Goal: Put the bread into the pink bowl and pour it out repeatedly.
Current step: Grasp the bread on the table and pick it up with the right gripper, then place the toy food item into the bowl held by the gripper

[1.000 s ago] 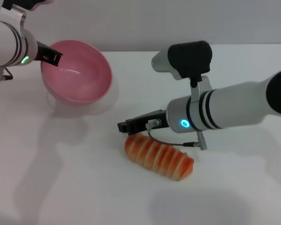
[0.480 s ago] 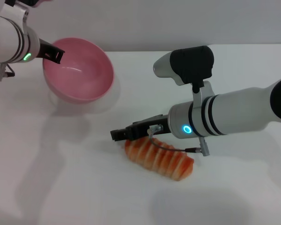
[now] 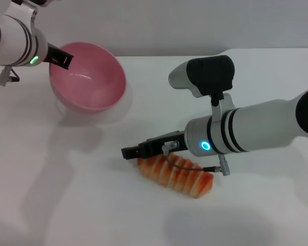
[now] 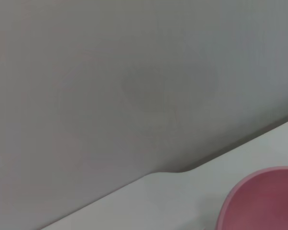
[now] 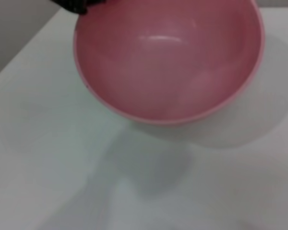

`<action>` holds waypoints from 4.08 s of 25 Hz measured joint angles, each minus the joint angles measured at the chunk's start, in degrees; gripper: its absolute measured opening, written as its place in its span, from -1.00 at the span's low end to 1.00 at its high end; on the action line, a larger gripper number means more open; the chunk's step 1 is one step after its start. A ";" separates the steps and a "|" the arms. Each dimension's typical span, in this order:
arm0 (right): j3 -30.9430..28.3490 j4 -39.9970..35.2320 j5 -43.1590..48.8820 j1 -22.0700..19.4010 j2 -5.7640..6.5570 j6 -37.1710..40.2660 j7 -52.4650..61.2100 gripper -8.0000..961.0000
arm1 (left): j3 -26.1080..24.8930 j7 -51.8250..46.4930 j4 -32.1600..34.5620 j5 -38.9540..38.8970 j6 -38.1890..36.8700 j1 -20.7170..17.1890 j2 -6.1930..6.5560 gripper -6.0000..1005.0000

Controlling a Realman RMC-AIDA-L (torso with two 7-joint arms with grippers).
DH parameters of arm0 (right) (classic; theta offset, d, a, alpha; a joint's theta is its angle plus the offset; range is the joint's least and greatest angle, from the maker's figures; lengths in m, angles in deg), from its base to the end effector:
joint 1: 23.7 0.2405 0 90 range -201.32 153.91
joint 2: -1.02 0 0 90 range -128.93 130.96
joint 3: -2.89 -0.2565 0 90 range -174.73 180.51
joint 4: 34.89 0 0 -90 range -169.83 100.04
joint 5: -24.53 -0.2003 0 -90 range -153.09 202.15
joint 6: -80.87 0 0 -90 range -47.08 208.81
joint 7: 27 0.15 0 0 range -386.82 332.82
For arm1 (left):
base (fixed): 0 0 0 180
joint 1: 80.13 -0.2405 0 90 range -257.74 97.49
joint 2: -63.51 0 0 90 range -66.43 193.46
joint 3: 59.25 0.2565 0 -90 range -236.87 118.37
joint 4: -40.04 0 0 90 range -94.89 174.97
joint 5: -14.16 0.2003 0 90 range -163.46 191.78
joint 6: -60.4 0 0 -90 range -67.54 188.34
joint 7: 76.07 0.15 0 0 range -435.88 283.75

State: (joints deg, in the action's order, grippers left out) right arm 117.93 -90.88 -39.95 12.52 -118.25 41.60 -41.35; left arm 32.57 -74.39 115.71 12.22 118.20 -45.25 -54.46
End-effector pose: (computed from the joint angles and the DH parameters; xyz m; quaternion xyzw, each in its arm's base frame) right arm 0.1516 0.3350 -0.1441 -0.8792 0.4519 0.0412 0.1454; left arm -0.1834 0.4202 0.0195 -0.8038 -0.3065 0.1219 0.4951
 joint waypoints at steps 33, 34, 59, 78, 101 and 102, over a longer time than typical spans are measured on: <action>-0.45 -1.36 8.00 0.18 0.40 -3.01 3.95 -0.18 | -0.08 -0.04 -0.01 1.17 -0.14 0.98 -0.03 -0.90; -0.49 -1.40 8.01 0.24 0.40 -3.02 3.95 -0.27 | -0.08 -0.05 -0.02 1.61 -0.13 1.08 -0.07 -0.90; -6.93 -13.78 17.17 -1.53 0.45 -9.08 6.17 -0.77 | 0.50 -0.12 -0.08 1.72 0.27 1.70 -0.34 -0.90; -9.42 -30.37 25.24 -3.66 0.29 -15.00 10.48 -0.91 | 1.20 0.00 -1.44 1.53 0.42 1.78 -0.34 -0.90; -14.55 -40.45 33.34 -3.80 0.36 -18.88 9.85 -0.93 | 13.65 -0.86 3.78 -11.25 0.40 2.13 -0.77 -0.90; -14.24 -39.94 33.34 -4.16 0.31 -17.88 9.81 -0.92 | 13.79 -0.87 4.06 -11.43 0.24 2.13 -0.77 -0.90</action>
State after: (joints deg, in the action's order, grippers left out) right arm 103.69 -130.82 -6.61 8.36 -117.95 23.72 -31.54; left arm 46.36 -75.26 119.77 0.79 118.44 -43.12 -55.22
